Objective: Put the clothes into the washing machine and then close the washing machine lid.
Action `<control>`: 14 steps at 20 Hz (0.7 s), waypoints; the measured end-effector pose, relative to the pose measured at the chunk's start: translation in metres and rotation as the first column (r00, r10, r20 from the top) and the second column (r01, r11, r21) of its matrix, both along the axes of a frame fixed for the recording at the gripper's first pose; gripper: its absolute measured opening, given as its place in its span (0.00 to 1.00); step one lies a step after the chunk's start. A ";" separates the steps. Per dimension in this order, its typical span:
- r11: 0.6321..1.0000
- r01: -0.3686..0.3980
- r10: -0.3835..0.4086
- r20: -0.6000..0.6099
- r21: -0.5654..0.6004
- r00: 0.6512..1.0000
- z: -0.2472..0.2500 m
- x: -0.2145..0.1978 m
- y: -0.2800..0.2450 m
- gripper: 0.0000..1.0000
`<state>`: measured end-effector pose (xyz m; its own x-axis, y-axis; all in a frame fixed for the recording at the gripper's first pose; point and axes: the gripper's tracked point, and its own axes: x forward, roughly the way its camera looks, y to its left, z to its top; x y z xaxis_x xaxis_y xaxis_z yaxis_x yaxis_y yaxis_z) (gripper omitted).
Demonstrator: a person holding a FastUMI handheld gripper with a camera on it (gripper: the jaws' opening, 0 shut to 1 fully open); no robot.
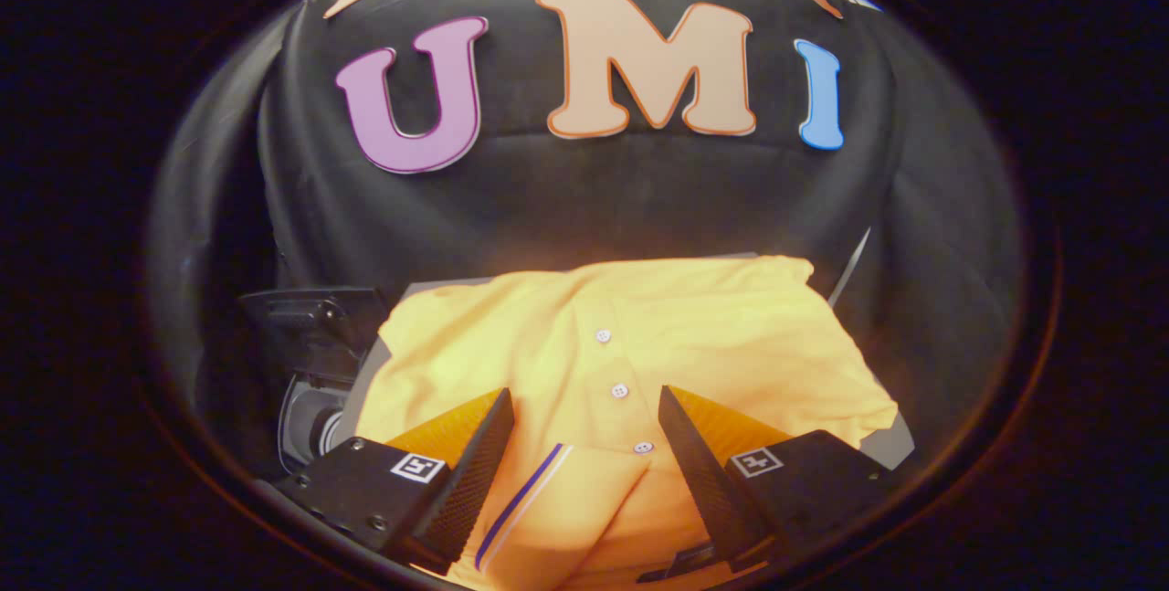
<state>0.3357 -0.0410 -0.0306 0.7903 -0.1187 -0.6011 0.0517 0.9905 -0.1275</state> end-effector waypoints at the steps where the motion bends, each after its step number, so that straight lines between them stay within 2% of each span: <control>1: 1.000 0.002 -0.003 -0.020 -0.007 1.000 -0.003 0.000 -0.002 0.98; 4: 1.000 0.017 -0.017 -0.055 0.004 0.998 -0.003 -0.005 -0.001 0.99; 6: 1.000 0.016 -0.015 -0.057 0.003 0.998 -0.001 -0.001 -0.003 0.96; 9: 0.996 0.089 -0.088 -0.051 0.028 0.995 0.001 -0.010 -0.010 0.42; 10: 0.995 0.087 -0.085 -0.044 0.049 0.995 0.002 -0.013 -0.009 0.24; 13: 0.986 0.102 -0.096 -0.054 0.129 0.994 0.005 -0.026 -0.003 0.04; 14: 0.986 0.105 -0.099 -0.052 0.127 0.994 0.008 -0.030 -0.003 0.01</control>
<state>0.3057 -0.0441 -0.0225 0.7499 -0.1159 -0.6513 0.1504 0.9886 -0.0028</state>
